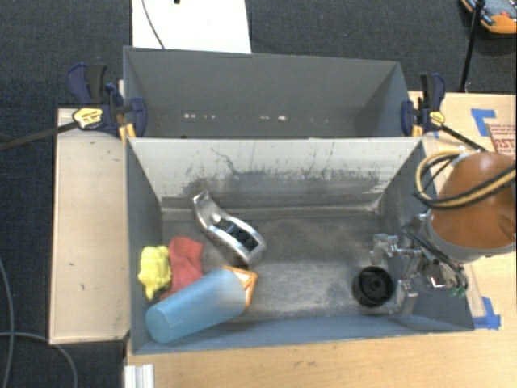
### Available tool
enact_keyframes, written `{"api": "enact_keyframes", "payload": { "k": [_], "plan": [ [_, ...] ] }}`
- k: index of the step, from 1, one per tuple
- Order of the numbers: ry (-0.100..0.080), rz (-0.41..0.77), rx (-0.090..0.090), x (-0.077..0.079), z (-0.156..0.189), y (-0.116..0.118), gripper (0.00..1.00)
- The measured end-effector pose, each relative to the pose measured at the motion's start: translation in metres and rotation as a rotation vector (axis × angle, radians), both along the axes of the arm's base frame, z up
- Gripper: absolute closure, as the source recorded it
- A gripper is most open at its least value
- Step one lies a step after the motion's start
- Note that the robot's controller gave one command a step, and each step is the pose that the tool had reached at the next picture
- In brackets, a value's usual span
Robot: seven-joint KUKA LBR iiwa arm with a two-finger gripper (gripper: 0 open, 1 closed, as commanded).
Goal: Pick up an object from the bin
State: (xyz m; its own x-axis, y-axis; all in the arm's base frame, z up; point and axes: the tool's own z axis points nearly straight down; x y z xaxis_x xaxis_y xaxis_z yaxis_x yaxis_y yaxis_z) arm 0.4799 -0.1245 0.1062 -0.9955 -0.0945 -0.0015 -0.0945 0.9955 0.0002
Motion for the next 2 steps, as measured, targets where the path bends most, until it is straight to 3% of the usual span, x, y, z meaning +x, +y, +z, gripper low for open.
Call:
{"api": "enact_keyframes", "payload": {
  "k": [1,2],
  "plan": [
    [-0.005,0.238,-0.002,0.0056,-0.0321,-0.0029,0.00],
    [-0.015,0.050,-0.004,0.0070,-0.0380,-0.0037,1.00]
  ]
}}
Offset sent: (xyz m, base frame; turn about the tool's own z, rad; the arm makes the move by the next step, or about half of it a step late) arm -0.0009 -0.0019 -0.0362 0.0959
